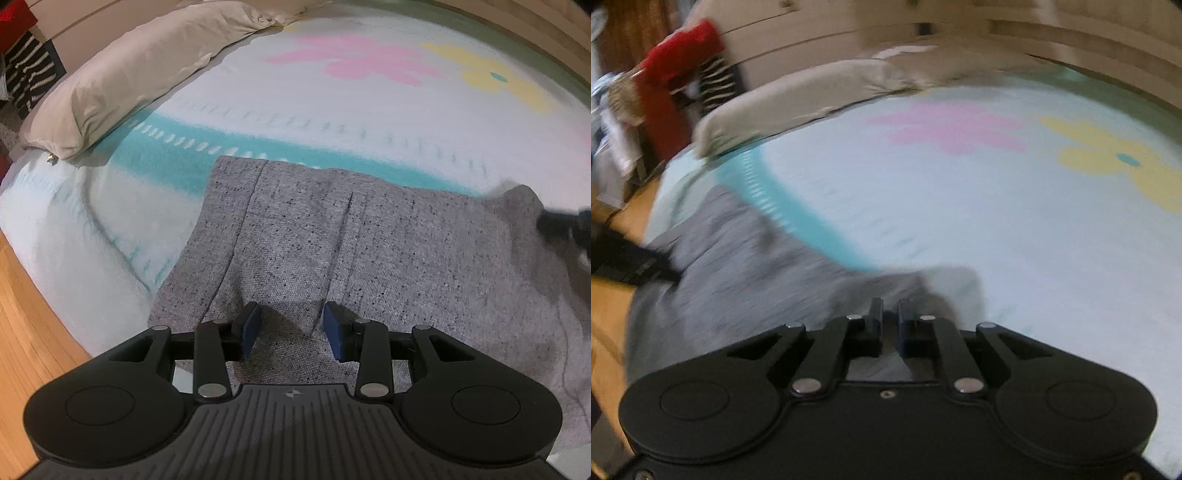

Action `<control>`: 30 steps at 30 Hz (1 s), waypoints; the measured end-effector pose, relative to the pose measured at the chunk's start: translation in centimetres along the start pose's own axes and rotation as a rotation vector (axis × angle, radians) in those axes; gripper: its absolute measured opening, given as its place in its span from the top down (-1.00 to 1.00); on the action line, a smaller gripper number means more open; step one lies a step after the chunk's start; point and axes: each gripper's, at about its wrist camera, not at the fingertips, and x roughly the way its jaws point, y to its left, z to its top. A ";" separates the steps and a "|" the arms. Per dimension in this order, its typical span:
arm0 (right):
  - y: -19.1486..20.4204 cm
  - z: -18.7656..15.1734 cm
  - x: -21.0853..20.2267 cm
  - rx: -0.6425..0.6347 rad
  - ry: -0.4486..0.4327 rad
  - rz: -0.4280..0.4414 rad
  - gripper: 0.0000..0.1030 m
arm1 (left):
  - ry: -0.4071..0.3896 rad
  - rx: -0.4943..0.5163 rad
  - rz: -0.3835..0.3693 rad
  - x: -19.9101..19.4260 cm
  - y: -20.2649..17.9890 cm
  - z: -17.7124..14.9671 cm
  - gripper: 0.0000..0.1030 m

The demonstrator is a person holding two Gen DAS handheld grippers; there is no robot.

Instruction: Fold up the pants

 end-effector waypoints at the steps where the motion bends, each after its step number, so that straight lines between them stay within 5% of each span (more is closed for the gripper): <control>1: 0.8 -0.1 0.1 -0.040 0.021 0.013 0.69 | 0.001 -0.003 0.001 0.0 0.0 0.0 0.27; 4: 1.8 0.0 -0.5 -0.107 -0.055 -0.077 0.67 | 0.002 -0.004 0.002 0.0 0.0 0.0 0.27; 8: -0.3 1.7 0.2 -0.011 -0.087 -0.176 -0.20 | 0.003 -0.005 -0.005 0.1 0.1 0.1 0.27; 11: -1.6 1.9 2.2 0.000 0.005 -0.149 -0.19 | 0.004 -0.005 -0.006 0.1 0.2 0.1 0.27; 12: -1.9 1.7 2.5 0.011 0.027 -0.107 -0.04 | 0.004 -0.005 -0.007 0.1 0.2 0.1 0.27; 13: -1.9 1.6 2.5 0.016 0.039 -0.073 0.40 | 0.003 -0.005 -0.008 0.1 0.2 0.1 0.27; 14: -1.6 1.5 2.3 0.012 0.047 -0.049 0.53 | 0.002 -0.006 -0.009 0.1 0.2 0.1 0.27; 20: 0.3 0.6 1.7 -0.102 0.063 -0.035 0.38 | 0.006 -0.014 -0.008 0.2 0.2 0.3 0.27; 23: -0.8 1.1 2.6 -0.017 0.040 -0.045 0.16 | 0.005 -0.013 -0.011 0.2 0.3 0.2 0.27; 30: -3.4 1.3 3.8 0.186 0.031 0.034 0.15 | 0.005 -0.017 -0.024 0.3 0.5 0.2 0.26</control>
